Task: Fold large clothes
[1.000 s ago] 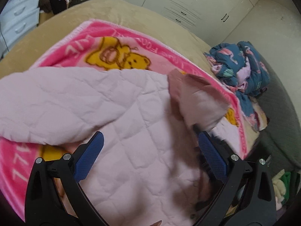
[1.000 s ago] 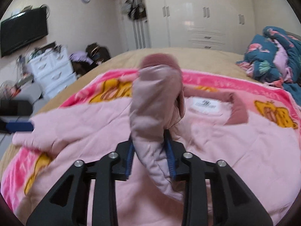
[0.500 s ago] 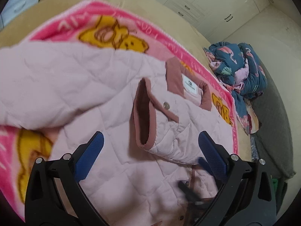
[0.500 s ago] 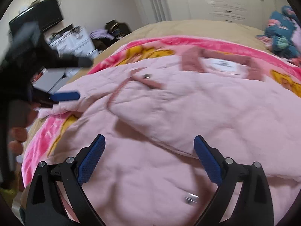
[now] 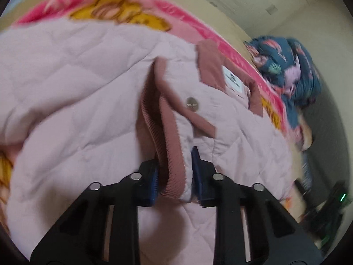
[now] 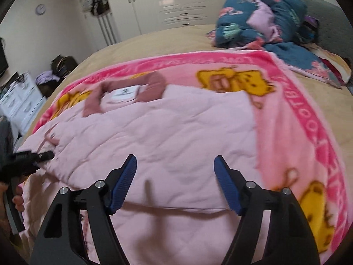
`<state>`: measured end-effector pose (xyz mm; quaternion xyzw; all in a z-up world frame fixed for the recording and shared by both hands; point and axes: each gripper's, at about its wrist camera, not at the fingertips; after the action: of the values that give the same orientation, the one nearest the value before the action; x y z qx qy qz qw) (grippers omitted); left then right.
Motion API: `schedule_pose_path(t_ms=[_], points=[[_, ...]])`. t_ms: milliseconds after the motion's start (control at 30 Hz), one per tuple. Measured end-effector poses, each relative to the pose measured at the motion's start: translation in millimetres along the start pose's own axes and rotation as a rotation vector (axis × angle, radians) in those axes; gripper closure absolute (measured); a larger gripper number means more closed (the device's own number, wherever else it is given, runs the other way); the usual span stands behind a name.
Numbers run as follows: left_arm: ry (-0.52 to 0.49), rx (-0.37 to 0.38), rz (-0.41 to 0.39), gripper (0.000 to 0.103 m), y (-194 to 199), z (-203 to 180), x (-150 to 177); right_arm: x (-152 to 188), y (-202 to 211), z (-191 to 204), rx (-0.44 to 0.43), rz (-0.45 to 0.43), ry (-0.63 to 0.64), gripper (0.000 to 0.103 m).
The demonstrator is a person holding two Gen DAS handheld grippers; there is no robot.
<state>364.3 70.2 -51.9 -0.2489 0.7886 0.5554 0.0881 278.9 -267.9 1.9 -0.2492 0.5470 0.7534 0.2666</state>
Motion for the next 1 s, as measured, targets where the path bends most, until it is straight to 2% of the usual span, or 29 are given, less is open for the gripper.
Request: schedule_pose_path(t_ms=[100, 200, 333, 467, 667, 733, 833, 1000], points=[[-0.101, -0.073, -0.063, 0.088, 17, -9, -3, -7, 5, -10, -0.003, -0.023, -0.025, 0.032], [-0.107, -0.121, -0.097, 0.089, 25, -3, -8, -13, 0, -8, -0.03, -0.021, -0.025, 0.032], [-0.117, -0.163, -0.049, 0.089, 9, 4, -2, -12, -29, -3, -0.009, 0.07, 0.003, 0.032], [-0.094, -0.148, -0.019, 0.087, -2, 12, 4, 0, -55, -18, 0.06, 0.151, -0.029, 0.032], [-0.125, -0.15, -0.003, 0.082, 2, 10, 9, 11, -66, -26, 0.074, 0.148, -0.077, 0.032], [-0.126, -0.151, -0.003, 0.078, 8, 11, 10, 9, -57, -23, 0.071, 0.136, -0.1, 0.031], [-0.129, -0.138, -0.006, 0.065, 17, 10, 11, 9, -38, -13, 0.018, 0.094, -0.11, 0.03], [-0.139, -0.14, -0.021, 0.033, 33, 9, 16, 11, -19, 11, -0.016, 0.056, -0.062, 0.012]])
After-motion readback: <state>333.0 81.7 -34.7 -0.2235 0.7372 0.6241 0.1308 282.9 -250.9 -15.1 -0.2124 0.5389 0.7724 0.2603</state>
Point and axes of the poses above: each gripper's, at about its wrist camera, not at the fingertips, and y roughly against the way its jaws point, z to its left, x to its underside, and after that the axes turned 7 degrees about -x, right-handed
